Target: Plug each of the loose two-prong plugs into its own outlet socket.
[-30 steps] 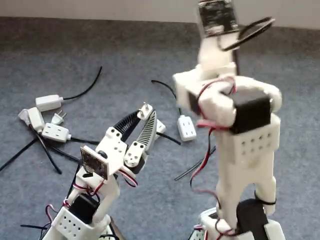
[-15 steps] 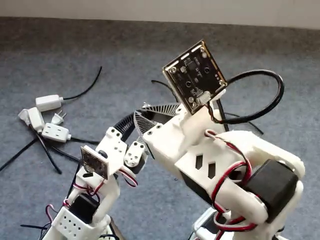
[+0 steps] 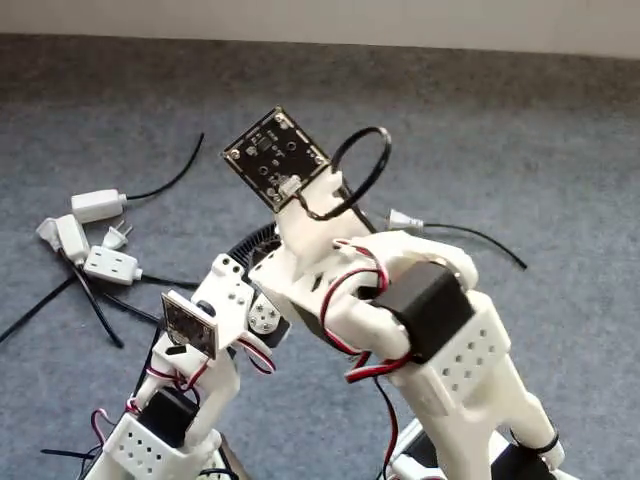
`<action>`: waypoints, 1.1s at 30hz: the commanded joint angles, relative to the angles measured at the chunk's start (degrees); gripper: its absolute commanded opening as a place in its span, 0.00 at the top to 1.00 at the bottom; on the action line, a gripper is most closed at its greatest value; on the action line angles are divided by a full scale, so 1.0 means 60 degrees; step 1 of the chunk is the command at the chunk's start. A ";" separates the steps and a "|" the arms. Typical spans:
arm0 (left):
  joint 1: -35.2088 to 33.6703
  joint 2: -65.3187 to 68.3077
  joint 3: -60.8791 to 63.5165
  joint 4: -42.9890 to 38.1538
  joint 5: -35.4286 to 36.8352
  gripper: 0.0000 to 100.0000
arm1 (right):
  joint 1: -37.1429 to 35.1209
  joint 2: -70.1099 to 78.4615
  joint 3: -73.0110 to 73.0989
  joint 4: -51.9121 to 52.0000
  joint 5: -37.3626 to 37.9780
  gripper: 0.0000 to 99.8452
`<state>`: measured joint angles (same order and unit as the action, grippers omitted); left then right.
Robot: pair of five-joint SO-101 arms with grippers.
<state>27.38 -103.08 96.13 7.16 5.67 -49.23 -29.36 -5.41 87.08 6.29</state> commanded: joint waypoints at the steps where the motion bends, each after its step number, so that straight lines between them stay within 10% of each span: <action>1: 0.0066 -0.0037 0.0154 -0.0220 0.0059 0.99 | 0.0344 -0.0198 0.0286 -0.0725 0.0337 0.99; 16: 0.0051 -0.0037 0.0154 -0.0220 0.0044 0.99 | 0.4476 -0.0198 0.3963 -0.4242 0.1187 0.99; 27: 0.0066 -0.0037 0.0154 -0.0190 0.0044 0.99 | 0.4418 -0.0212 0.0813 -0.2894 0.1187 0.99; 33: 0.0110 -0.0022 0.0154 -0.0190 0.0044 0.99 | 0.2278 -0.0095 -0.2059 -0.0930 0.1187 0.99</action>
<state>27.38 -103.16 96.13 7.16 5.76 -29.27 -29.27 -9.45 77.67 12.70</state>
